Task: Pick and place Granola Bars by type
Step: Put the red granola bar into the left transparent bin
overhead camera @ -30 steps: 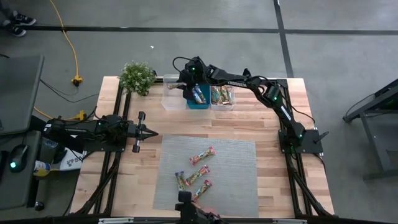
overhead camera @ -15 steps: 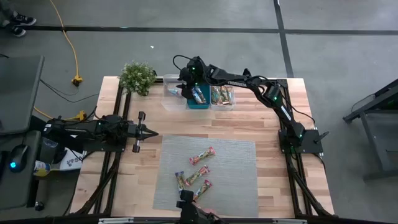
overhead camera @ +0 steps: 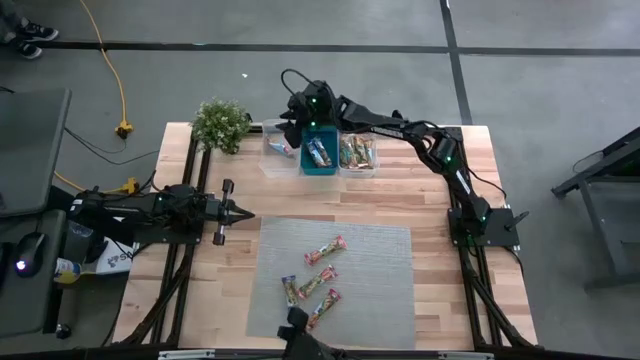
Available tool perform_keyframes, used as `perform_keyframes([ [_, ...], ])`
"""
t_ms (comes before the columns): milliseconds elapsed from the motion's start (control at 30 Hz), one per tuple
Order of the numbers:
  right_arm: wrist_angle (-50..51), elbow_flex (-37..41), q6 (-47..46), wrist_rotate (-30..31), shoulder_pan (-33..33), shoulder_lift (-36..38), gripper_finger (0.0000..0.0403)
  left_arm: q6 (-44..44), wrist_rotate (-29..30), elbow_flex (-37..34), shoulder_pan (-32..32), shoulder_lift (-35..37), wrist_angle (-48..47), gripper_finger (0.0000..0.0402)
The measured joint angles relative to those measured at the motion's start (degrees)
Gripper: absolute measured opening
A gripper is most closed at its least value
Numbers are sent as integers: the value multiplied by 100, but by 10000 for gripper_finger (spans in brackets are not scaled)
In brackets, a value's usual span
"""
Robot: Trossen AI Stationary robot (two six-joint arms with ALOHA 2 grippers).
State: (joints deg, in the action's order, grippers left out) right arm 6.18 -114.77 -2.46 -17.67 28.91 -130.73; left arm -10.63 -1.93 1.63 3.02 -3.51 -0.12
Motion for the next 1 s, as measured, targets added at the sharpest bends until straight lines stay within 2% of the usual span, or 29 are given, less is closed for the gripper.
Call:
perform_keyframes([
  [333,527,-149,-1268,-623,-253,494,179,2,0,2,-1,0,2,1],
  [600,2287,-154,-795,-1328,-705,721,179,2,0,1,0,0,1,1],
  [800,3911,-145,-196,-1201,-1257,729,179,1,0,0,0,1,1,1],
  [1000,4837,-145,126,-437,-1880,727,179,2,0,0,-1,0,1,1],
])
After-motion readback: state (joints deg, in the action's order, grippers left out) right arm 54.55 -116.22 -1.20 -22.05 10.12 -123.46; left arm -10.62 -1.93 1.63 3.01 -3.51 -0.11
